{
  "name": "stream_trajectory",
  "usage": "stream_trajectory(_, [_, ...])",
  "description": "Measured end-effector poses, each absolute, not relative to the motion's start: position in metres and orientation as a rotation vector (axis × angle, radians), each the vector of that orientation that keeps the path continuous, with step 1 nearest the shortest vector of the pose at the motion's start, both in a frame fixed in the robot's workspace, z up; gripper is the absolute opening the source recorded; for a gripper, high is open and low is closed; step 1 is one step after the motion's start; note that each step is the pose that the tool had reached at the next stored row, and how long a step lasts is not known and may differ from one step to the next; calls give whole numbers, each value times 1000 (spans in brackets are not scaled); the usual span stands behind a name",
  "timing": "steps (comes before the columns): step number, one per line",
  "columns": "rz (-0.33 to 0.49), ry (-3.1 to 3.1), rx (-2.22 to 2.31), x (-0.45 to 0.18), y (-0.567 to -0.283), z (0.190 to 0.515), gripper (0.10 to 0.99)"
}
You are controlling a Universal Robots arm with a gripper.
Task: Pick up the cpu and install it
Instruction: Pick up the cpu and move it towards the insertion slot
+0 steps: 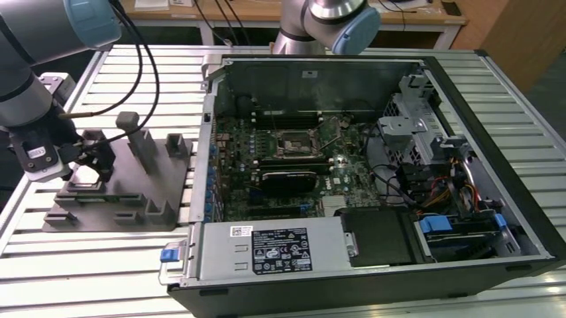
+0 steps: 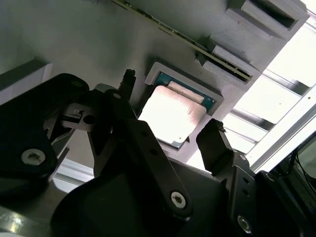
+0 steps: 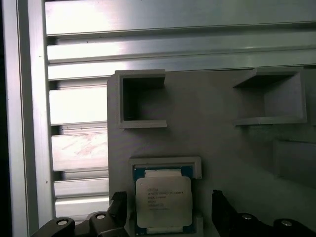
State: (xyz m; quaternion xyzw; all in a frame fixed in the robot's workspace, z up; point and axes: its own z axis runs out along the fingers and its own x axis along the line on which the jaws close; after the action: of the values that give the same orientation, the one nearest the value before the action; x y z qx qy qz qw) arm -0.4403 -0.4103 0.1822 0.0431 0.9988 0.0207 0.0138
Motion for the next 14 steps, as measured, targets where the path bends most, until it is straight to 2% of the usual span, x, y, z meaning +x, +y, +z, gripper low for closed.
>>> stream_trajectory(7, [65, 3110, 134, -440, -410, 182, 765])
stream_trajectory(9, [64, 3110, 134, -440, -410, 182, 639])
stream_trajectory(10, [64, 3110, 134, -440, -410, 182, 639])
stream_trajectory(11, [64, 3110, 134, -440, -410, 182, 584])
stream_trajectory(14, [64, 3110, 134, -440, -410, 182, 541])
